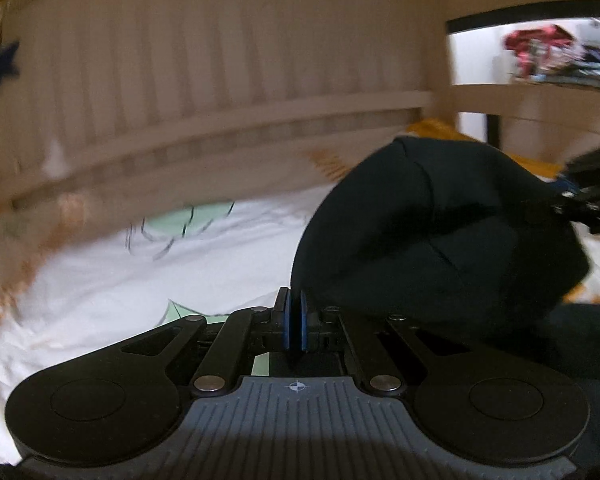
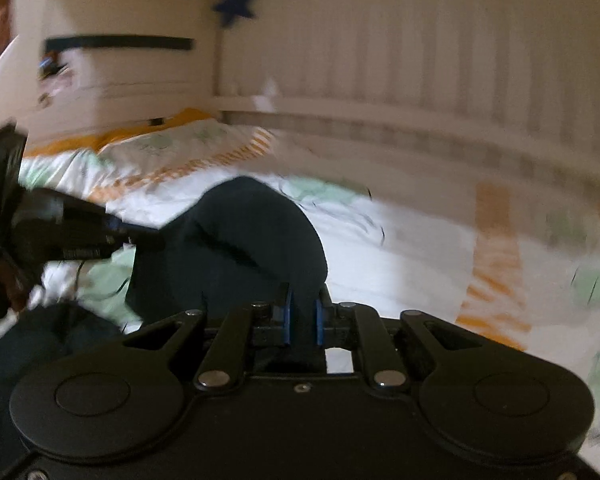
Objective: Fold large clothes
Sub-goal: 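Grasp the hoodie hood edge with both grippers and lift it, then carry the hood end over the hoodie body toward the hem with both grippers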
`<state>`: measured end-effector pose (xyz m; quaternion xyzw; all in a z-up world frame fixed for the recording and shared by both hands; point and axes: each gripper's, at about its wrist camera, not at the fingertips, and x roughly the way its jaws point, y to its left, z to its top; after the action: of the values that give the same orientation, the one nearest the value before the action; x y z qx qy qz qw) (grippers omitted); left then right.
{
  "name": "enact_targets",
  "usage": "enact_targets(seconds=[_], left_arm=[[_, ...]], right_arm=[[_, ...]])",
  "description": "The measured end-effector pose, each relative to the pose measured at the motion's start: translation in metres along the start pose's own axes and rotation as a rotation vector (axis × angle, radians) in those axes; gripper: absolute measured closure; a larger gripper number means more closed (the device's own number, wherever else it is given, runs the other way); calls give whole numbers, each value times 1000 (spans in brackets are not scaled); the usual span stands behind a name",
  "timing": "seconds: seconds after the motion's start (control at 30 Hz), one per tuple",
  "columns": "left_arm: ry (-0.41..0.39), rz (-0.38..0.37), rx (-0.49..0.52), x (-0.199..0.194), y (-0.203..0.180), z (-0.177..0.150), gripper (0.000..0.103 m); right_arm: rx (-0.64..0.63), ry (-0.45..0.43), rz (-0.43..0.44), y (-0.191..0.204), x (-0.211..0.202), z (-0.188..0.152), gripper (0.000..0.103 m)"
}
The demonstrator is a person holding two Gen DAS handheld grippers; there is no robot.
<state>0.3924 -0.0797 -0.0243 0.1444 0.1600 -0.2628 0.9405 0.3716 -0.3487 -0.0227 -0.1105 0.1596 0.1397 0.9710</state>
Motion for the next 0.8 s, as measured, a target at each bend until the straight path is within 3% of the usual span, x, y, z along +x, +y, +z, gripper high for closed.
enact_targets(seconds=[0.1, 0.2, 0.43, 0.47, 0.57, 0.67, 0.7, 0.8], left_arm=[[-26, -34, 89, -40, -19, -14, 98], [5, -94, 137, -73, -34, -33, 98], [189, -232, 238, -114, -63, -67, 97], [203, -237, 236, -117, -65, -68, 96], [238, -275, 124, -123, -54, -63, 96], [277, -312, -45, -124, -43, -54, 95], [290, -320, -91, -125, -40, -53, 93], [309, -321, -219, -124, -29, -56, 64]], right_arm=[[-77, -8, 7, 20, -31, -13, 85], [-141, 19, 21, 37, -54, -32, 84], [-251, 163, 78, 75, -92, -81, 79], [-264, 177, 86, 81, -96, -84, 75], [-251, 195, 94, 87, -108, -82, 63], [-168, 200, 89, 82, -119, -75, 41], [-119, 202, 91, 79, -122, -73, 39], [76, 224, 100, 62, -127, -71, 32]])
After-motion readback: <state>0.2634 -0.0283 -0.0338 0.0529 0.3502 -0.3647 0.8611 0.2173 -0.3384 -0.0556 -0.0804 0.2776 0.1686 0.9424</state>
